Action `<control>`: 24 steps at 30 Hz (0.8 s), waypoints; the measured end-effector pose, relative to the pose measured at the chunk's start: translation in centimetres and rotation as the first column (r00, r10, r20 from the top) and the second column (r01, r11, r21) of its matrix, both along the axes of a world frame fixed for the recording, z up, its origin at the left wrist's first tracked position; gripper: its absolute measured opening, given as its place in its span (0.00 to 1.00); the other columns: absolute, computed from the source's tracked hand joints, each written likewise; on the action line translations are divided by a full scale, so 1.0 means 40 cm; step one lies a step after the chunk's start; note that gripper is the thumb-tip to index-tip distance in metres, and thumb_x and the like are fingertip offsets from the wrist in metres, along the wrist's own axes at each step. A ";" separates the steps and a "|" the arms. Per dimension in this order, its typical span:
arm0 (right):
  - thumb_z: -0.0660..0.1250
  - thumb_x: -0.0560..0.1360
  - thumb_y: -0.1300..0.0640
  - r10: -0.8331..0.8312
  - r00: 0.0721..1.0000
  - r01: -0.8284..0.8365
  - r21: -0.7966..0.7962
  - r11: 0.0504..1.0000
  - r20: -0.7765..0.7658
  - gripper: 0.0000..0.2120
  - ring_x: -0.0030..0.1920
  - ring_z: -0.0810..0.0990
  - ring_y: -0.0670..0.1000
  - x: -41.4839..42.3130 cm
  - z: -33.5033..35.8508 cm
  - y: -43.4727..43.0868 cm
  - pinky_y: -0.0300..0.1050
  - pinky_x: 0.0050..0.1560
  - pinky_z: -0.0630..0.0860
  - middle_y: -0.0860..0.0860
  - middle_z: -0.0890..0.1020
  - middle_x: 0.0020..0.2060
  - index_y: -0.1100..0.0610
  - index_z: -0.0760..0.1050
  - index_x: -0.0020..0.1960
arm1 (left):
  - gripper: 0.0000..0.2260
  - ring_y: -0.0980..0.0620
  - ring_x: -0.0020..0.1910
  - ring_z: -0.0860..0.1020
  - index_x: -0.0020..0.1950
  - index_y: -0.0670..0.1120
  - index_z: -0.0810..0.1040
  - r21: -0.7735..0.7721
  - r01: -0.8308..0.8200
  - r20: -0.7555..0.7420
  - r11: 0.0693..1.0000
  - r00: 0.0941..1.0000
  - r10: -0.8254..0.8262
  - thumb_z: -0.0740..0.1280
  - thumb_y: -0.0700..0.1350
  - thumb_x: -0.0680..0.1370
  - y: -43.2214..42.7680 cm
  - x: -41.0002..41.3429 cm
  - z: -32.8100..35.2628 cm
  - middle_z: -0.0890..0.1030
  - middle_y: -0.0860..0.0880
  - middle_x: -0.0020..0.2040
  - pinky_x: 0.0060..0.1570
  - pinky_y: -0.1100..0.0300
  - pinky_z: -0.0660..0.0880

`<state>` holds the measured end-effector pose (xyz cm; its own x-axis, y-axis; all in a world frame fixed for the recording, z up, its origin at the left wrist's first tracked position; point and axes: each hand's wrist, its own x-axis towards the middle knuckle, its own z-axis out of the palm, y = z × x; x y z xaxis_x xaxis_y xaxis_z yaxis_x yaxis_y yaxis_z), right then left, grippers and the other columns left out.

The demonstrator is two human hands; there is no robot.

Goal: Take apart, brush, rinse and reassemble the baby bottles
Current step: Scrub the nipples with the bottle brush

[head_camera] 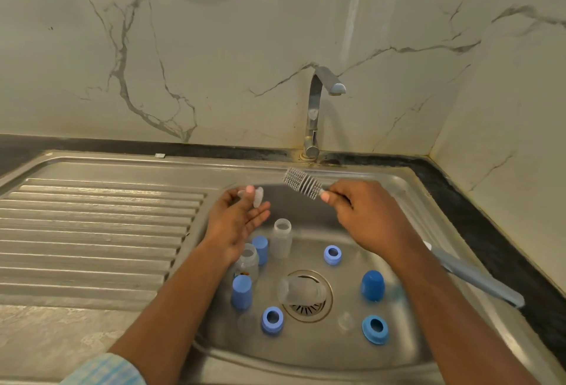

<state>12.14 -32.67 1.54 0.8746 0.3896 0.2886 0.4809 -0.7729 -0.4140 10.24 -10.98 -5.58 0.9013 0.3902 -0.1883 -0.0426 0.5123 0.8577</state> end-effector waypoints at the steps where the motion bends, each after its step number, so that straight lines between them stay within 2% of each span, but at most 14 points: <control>1: 0.59 0.81 0.45 0.006 1.000 -0.007 -0.030 1.000 -0.015 0.13 0.34 0.75 0.47 -0.003 -0.002 0.004 0.44 0.32 0.67 0.47 0.77 0.32 0.50 0.79 0.46 | 0.05 0.49 0.47 0.84 0.52 0.42 0.76 0.019 0.040 0.002 0.999 0.999 -0.040 0.69 0.41 0.78 -0.003 -0.002 -0.001 0.83 0.44 0.48 0.41 0.61 0.82; 4: 0.59 0.82 0.46 0.014 0.999 -0.016 -0.070 0.997 -0.028 0.13 0.36 0.76 0.47 -0.006 -0.001 0.006 0.43 0.34 0.67 0.48 0.79 0.35 0.50 0.79 0.51 | 0.12 0.54 0.44 0.83 0.53 0.42 0.77 0.063 0.094 -0.023 0.994 0.995 -0.093 0.74 0.37 0.72 0.006 -0.001 -0.009 0.82 0.47 0.46 0.41 0.64 0.80; 6: 0.59 0.82 0.46 0.020 0.999 -0.022 -0.067 0.997 -0.036 0.13 0.37 0.76 0.48 -0.008 0.002 0.006 0.44 0.35 0.69 0.49 0.80 0.37 0.50 0.80 0.53 | 0.12 0.54 0.42 0.80 0.53 0.43 0.77 0.102 0.097 -0.069 0.990 0.994 -0.090 0.74 0.36 0.72 0.007 0.000 -0.014 0.80 0.48 0.46 0.37 0.65 0.78; 10: 0.59 0.82 0.46 0.046 0.999 -0.048 -0.065 0.997 -0.024 0.13 0.35 0.74 0.47 -0.014 0.001 0.012 0.43 0.33 0.67 0.48 0.79 0.35 0.51 0.80 0.51 | 0.12 0.50 0.40 0.71 0.51 0.45 0.80 0.217 0.118 -0.134 0.969 0.987 -0.090 0.77 0.39 0.70 0.007 -0.002 -0.019 0.80 0.47 0.46 0.31 0.65 0.73; 12: 0.59 0.82 0.46 0.074 0.997 -0.074 -0.071 0.995 -0.002 0.14 0.37 0.76 0.49 -0.017 -0.007 0.022 0.46 0.37 0.70 0.49 0.81 0.36 0.52 0.80 0.51 | 0.13 0.50 0.40 0.70 0.54 0.45 0.81 0.242 0.130 -0.134 0.962 0.986 -0.099 0.77 0.38 0.71 0.004 -0.005 -0.018 0.82 0.47 0.47 0.28 0.65 0.71; 14: 0.59 0.81 0.46 0.098 0.995 -0.098 -0.086 0.991 -0.008 0.14 0.38 0.77 0.50 -0.018 -0.022 0.035 0.48 0.39 0.72 0.50 0.81 0.38 0.52 0.80 0.52 | 0.14 0.52 0.39 0.73 0.57 0.43 0.81 0.220 0.142 -0.098 0.965 0.987 -0.123 0.74 0.35 0.73 -0.006 -0.006 -0.009 0.84 0.48 0.47 0.29 0.65 0.71; 17: 0.58 0.82 0.46 0.090 0.996 -0.093 -0.127 0.988 -0.028 0.13 0.36 0.75 0.49 -0.014 -0.041 0.052 0.46 0.35 0.68 0.48 0.78 0.36 0.51 0.78 0.52 | 0.14 0.55 0.39 0.79 0.59 0.41 0.81 0.118 0.185 0.023 0.976 0.982 -0.189 0.68 0.31 0.75 -0.022 -0.011 0.013 0.85 0.48 0.45 0.33 0.65 0.74; 20: 0.57 0.83 0.46 0.043 0.999 -0.044 -0.114 0.993 -0.010 0.13 0.37 0.75 0.50 -0.006 -0.045 0.048 0.47 0.37 0.69 0.49 0.79 0.36 0.51 0.78 0.51 | 0.11 0.55 0.39 0.82 0.58 0.42 0.82 0.053 0.213 0.066 0.976 0.974 -0.216 0.67 0.33 0.77 -0.027 -0.018 0.024 0.86 0.47 0.45 0.36 0.63 0.79; 24: 0.57 0.82 0.46 -0.002 1.000 0.005 -0.090 0.996 0.025 0.15 0.35 0.73 0.51 0.006 -0.049 0.041 0.47 0.35 0.67 0.48 0.74 0.31 0.52 0.73 0.42 | 0.08 0.52 0.42 0.85 0.56 0.43 0.82 0.028 0.222 0.043 0.975 0.974 -0.223 0.68 0.38 0.78 -0.029 -0.024 0.030 0.86 0.43 0.48 0.39 0.60 0.82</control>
